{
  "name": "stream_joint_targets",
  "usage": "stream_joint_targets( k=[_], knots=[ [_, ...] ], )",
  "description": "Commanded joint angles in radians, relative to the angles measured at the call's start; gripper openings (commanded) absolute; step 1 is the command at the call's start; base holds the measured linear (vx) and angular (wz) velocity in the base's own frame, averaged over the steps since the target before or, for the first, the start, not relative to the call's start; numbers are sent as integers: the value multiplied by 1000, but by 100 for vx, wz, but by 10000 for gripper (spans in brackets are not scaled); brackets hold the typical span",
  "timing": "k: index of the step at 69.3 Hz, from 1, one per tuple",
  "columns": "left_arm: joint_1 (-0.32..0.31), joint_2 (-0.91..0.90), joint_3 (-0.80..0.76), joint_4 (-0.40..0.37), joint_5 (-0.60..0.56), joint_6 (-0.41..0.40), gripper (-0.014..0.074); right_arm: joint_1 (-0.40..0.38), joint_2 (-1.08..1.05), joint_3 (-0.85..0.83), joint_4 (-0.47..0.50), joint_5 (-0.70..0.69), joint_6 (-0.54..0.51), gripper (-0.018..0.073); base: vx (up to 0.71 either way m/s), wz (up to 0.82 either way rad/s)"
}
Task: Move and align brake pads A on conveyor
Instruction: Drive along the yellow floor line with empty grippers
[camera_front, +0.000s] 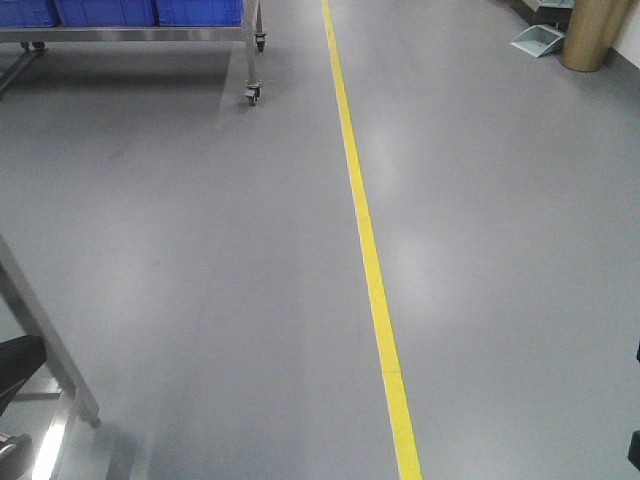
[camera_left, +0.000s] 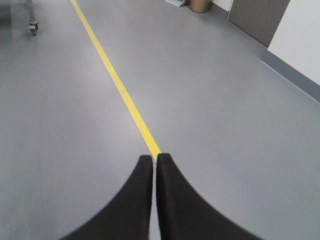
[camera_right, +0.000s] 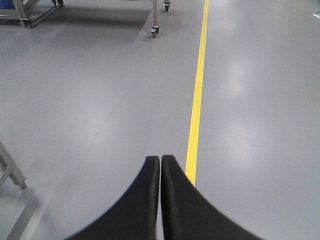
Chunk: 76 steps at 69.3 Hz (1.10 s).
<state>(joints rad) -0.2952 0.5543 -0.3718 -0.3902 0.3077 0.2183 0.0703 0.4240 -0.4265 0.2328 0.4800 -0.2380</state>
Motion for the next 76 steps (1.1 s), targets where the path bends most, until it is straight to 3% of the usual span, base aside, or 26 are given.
stream_joint_targets(
  k=[1,76],
  knots=[
    [-6,-2,-27,-9,-60,-1,-6,-3,7,-27,7,-67,-10,-10,47,-4],
    [-6,-2,-27,-9,-60,-1,-6,-3,7,-27,8,-67,-10,-10,45,-3]
  ],
)
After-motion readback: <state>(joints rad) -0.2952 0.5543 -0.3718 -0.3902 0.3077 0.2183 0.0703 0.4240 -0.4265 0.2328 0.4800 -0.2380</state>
